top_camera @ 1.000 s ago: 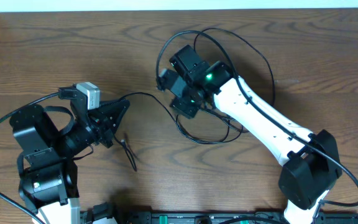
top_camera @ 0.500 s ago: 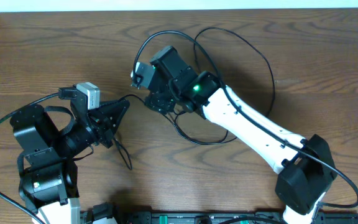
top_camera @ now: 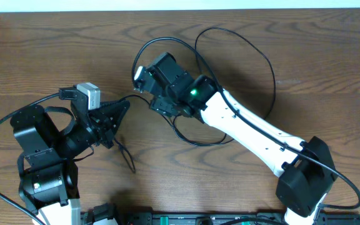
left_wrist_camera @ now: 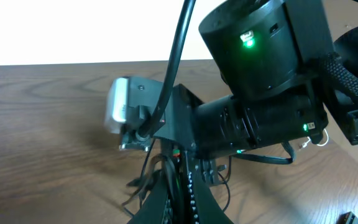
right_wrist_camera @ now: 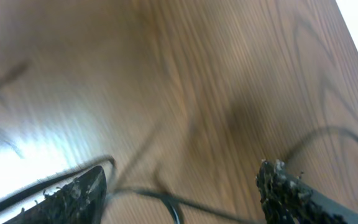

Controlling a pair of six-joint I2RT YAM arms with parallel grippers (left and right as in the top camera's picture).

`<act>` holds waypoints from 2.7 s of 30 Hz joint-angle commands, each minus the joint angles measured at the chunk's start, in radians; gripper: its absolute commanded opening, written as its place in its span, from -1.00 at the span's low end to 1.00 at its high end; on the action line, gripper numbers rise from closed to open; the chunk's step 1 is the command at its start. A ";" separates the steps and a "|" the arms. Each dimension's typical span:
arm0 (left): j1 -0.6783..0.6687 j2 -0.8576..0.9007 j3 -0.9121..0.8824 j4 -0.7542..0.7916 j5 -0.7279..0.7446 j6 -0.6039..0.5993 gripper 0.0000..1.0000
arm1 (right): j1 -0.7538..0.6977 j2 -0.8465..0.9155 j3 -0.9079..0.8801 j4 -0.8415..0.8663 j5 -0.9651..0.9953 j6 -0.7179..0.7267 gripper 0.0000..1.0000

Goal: Untangle cables

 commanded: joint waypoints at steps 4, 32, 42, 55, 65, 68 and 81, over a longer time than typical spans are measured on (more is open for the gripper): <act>-0.002 0.015 0.032 0.002 -0.133 -0.010 -0.85 | -0.034 0.000 0.002 -0.054 -0.040 0.026 0.46; -0.002 0.101 0.032 -0.010 -0.121 -0.008 -0.85 | 0.017 0.000 -0.080 0.206 -0.249 0.059 0.48; -0.002 0.101 0.032 -0.014 -0.121 -0.008 -0.85 | -0.002 0.000 -0.238 0.385 -0.212 0.145 -0.25; -0.002 0.101 0.032 -0.014 -0.122 -0.008 -0.73 | -0.042 -0.004 -0.238 0.386 -0.192 0.265 -0.98; -0.002 0.102 0.032 -0.014 -0.122 -0.008 0.33 | -0.048 -0.153 -0.238 0.380 -0.171 0.314 -0.98; -0.002 0.102 0.032 -0.014 -0.122 -0.008 0.85 | -0.050 -0.243 -0.238 0.378 -0.090 0.313 -0.97; -0.002 0.102 0.032 -0.017 -0.122 -0.008 0.91 | -0.165 -0.780 -0.238 0.517 0.146 0.272 -0.98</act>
